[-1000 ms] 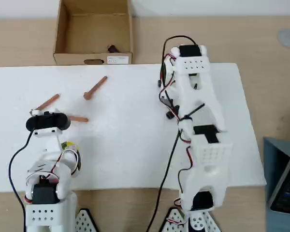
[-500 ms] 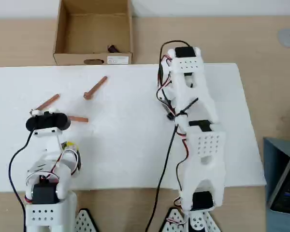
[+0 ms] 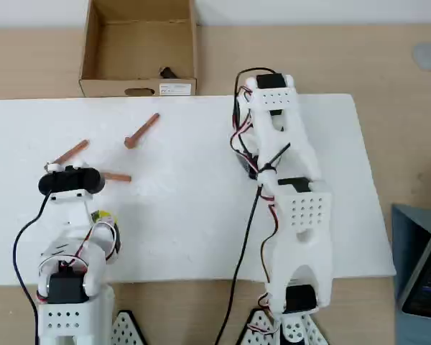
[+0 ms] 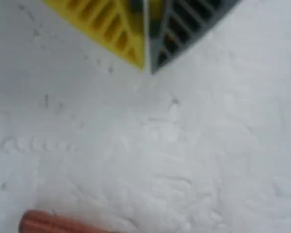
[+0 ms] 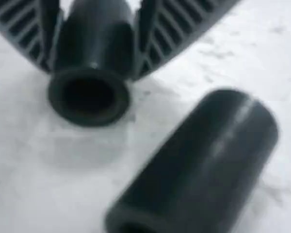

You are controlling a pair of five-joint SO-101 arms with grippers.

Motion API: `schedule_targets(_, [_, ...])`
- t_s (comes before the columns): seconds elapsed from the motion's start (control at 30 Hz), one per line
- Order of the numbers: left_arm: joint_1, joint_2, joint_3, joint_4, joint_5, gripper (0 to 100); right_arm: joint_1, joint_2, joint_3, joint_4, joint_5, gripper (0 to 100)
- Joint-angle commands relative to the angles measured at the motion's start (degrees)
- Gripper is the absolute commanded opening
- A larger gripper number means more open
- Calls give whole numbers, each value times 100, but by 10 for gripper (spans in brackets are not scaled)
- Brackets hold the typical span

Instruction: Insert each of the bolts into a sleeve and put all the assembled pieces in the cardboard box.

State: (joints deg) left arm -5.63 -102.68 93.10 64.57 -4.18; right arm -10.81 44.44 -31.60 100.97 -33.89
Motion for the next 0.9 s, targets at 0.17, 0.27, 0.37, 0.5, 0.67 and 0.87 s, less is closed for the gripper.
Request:
schedule_targets(0.17, [-18, -48, -18, -97, 9, 4, -303, -435, -787, 114, 44, 9])
schedule_targets(0.27, [-18, -48, -18, -97, 9, 4, -549, -840, -892, 114, 246, 9])
schedule_targets(0.37, [-18, -48, -18, -97, 9, 4, -787, -1314, -848, 123, 290, 9])
schedule_targets(0.5, [-18, -48, -18, -97, 9, 4, -954, -2000, -673, 141, 290, 9])
schedule_targets(0.67, [-18, -48, -18, -97, 9, 4, -927, -2985, -127, 141, 290, 9])
schedule_targets(0.87, [-18, -48, -18, -97, 9, 4, -927, -4426, 954, 141, 290, 9])
